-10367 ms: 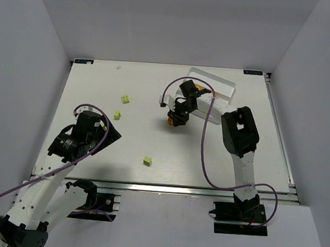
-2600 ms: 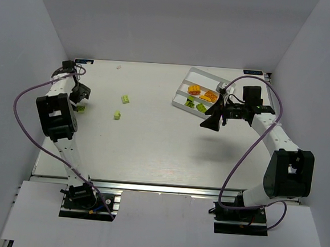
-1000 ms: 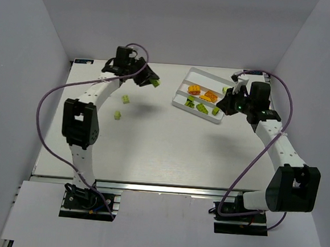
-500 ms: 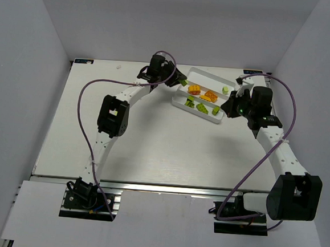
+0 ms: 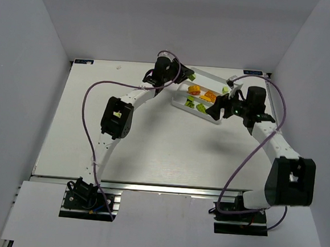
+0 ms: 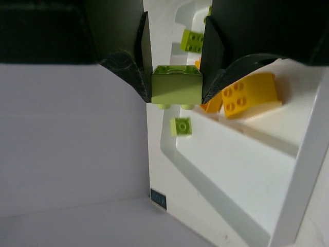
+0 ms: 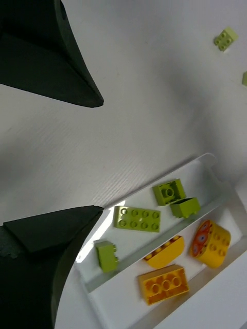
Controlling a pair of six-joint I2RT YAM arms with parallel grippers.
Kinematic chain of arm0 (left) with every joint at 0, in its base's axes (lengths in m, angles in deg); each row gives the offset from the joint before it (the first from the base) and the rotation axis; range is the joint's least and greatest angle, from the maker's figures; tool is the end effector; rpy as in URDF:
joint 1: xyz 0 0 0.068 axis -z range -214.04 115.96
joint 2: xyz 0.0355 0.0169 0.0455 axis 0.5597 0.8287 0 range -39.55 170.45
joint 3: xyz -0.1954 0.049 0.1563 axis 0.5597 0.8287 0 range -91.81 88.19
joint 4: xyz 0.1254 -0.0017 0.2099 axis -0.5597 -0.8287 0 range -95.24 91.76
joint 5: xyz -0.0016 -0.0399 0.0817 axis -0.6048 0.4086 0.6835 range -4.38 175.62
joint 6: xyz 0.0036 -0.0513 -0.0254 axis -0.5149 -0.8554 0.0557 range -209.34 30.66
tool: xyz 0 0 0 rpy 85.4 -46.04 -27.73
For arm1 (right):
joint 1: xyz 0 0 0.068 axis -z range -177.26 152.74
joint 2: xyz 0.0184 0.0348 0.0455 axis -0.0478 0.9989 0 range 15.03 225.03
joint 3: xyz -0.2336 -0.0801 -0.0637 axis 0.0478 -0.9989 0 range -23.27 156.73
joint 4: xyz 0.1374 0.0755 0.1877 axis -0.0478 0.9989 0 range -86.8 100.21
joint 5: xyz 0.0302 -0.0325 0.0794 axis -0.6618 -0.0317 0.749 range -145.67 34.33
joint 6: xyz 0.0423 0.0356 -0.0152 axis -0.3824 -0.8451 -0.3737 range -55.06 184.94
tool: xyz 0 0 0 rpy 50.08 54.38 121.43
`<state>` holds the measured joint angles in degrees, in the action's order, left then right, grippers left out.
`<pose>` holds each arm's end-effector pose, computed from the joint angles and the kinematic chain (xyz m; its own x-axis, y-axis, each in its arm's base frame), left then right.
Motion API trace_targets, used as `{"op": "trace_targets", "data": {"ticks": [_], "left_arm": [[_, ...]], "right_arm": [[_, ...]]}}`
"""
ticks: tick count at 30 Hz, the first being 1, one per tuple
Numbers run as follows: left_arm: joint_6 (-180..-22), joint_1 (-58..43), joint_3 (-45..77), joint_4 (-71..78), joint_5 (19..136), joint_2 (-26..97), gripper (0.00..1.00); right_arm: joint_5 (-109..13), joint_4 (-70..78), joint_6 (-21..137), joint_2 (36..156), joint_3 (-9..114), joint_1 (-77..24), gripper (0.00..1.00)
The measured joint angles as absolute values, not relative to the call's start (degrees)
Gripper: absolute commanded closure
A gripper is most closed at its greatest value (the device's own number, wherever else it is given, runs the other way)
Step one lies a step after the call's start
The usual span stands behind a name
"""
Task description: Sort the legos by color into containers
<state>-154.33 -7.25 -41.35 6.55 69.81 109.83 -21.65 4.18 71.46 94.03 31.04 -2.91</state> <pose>0.5075 -0.2687 0.1887 -0.7039 -0.6215 -0.3440 0.0725 0.4189 -0.9051 0.2977 0.0523 0.2677 -0.3620 -0.1304 -0.9230 -0.6286 0.7653 0.1385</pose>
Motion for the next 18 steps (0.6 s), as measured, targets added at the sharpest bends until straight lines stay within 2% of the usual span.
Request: {"op": "trace_targets", "data": {"ticks": [6, 10, 18], "left_arm": [[-155.01, -6.73, -25.74, 5.44, 66.51, 98.05, 1.0], [-156.14, -6.27, -19.31, 4.83, 64.32, 89.94, 1.0], [-158.9, -4.94, -13.81, 5.64, 62.05, 82.46, 1.0]], "right_arm": [[-16.62, 2.47, 71.77, 109.88, 47.61, -3.11, 0.17], [-15.51, 3.11, 71.11, 116.04, 58.05, -3.35, 0.17], [-13.26, 4.79, 69.49, 116.87, 60.55, -5.6, 0.17]]}}
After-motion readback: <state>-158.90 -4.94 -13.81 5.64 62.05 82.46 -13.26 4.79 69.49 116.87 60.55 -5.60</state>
